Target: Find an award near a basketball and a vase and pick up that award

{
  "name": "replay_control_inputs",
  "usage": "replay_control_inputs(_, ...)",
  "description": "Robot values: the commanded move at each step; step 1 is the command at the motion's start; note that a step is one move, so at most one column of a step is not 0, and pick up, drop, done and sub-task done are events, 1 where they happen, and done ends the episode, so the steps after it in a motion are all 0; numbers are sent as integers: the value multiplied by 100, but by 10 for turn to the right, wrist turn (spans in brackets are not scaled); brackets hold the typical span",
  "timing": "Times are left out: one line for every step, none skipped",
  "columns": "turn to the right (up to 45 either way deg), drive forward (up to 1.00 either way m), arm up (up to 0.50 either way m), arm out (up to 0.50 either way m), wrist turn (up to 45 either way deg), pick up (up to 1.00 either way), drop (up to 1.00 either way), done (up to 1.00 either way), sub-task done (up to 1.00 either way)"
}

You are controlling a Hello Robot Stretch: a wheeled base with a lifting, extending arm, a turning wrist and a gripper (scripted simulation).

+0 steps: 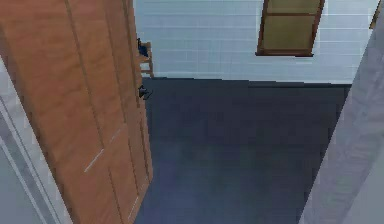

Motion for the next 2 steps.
replay_control_inputs(0, 75, 0, 0, 0, 0, 0, 0, 0)
replay_control_inputs(450, 0, 0, 0, 0, 0, 0, 0, 0)
